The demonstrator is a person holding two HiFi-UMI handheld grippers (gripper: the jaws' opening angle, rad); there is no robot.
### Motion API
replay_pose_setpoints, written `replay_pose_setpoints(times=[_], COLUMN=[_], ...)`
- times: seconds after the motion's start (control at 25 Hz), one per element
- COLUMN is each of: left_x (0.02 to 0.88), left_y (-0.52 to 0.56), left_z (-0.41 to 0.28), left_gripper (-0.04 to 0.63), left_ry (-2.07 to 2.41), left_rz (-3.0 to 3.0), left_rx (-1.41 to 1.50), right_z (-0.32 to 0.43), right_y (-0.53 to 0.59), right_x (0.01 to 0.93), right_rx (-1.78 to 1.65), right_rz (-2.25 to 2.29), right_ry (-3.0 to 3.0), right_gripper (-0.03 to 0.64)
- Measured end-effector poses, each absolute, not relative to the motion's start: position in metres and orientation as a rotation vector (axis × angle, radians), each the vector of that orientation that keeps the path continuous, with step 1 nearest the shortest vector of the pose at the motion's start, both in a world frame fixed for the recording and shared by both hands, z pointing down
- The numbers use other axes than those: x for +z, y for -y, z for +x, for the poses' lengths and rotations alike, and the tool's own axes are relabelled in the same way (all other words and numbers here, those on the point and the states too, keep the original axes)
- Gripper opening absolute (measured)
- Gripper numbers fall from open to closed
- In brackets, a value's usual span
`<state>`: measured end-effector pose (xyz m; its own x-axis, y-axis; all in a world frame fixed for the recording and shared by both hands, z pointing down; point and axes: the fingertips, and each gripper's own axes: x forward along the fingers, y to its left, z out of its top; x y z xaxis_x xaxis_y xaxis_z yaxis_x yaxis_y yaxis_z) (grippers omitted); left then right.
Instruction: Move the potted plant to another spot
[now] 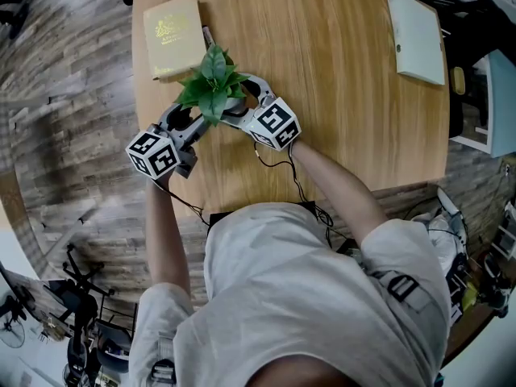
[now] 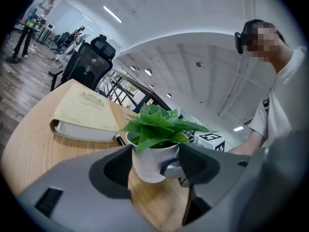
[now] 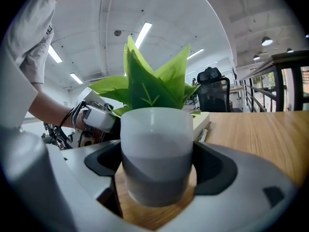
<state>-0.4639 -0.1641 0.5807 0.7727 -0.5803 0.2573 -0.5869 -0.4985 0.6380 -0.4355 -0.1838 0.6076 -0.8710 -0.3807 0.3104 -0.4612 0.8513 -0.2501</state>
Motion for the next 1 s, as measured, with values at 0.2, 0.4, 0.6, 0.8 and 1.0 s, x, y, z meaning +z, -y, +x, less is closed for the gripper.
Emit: replay_pose_setpoints(times=[0.2,0.4,0.6,0.8,1.0], left_x=[0.581,0.585,0.589,0.591,0.598], left_y=[0.164,0.161,0.156,0.149,0.142], left_z=[-0.465,-0.469,-0.47,-0.465,-0.465], left_gripper=[0.318,0.318,0.318,0.318,0.318], left_ry=[0.883,0.9,0.914,0.893,0.893], left_rz=[2.261,2.272,2.284,2.299,2.275], left_rx=[0.081,0.132,0.158,0.189,0.2], right_z=[-0.439,-0.445,-0.449,-0.445,-0.443], right_y=[0.184,0.182,0.177,0.173,0.175], right_x=[0.617,0.635,0.64,0.65,0.653], right_rx=[0.393,0.349,0.305,0.266,0.242], right_rz=[0.603,0.56,0.533,0.52,0.539], right_ry=[2.738,2.674,2.646,2.591,2.549], right_gripper=[0.459,0.459,0.461,0.463,0.477])
